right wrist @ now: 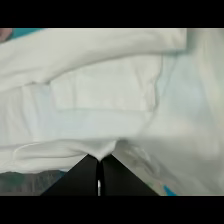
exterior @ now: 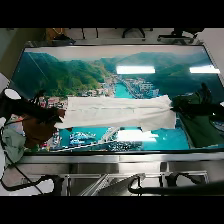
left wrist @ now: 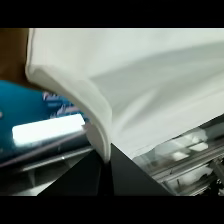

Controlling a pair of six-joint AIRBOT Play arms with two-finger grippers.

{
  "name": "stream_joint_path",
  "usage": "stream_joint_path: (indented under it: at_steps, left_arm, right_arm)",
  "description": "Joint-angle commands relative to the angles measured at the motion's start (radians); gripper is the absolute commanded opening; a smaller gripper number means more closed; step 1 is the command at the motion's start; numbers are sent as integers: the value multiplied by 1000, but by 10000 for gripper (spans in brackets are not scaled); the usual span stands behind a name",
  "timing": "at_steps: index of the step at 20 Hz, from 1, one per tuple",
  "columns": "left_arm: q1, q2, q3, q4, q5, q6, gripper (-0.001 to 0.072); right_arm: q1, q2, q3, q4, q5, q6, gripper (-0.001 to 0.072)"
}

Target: Fold the shirts.

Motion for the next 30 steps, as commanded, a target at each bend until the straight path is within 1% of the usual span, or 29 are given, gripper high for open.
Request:
stream_joint_path:
  at_steps: [1, 5, 8, 9, 10, 11, 12, 14, 16, 18, 23, 27, 30]
  left_arm:
    - [-36, -134, 190, -54, 58, -19, 11]
    - [-68, -309, 340, -55, 93, -30, 12]
    - [-74, -412, 397, -72, 86, -29, 18]
    - [-75, -432, 414, -75, 76, -29, 101]
    - [-76, -443, 431, -82, 65, -29, 546]
    - [-76, -445, 448, -101, 58, -32, 693]
    - [-76, -444, 472, -106, 46, -32, 692]
    - [-76, -444, 537, -99, 6, -32, 691]
    - [-76, -444, 593, -97, -16, -37, 691]
    - [-80, -435, 610, -99, -20, -51, 691]
    - [-104, -414, 610, -100, -20, -55, 691]
    - [-136, -412, 610, -98, -9, -63, 690]
    - [-163, -412, 610, -98, -1, -63, 690]
  right_arm:
    - [52, -184, 130, 80, -120, -80, 15]
    - [73, -377, 241, 80, -145, -94, 16]
    - [73, -446, 260, 81, -152, -135, 23]
    - [69, -447, 262, 80, -149, -145, 130]
    - [61, -439, 273, 72, -119, -163, 342]
    - [46, -425, 285, 46, -83, -169, 392]
    - [30, -410, 286, 14, -67, -168, 400]
    - [-8, -399, 286, -69, -37, -115, 682]
    - [-33, -412, 282, -123, 16, -93, 686]
    - [-32, -434, 281, -153, 24, -93, 686]
    - [-30, -457, 281, -146, -2, -104, 686]
    - [-5, -460, 281, -86, 36, -106, 685]
    - [30, -462, 281, -79, 43, -121, 679]
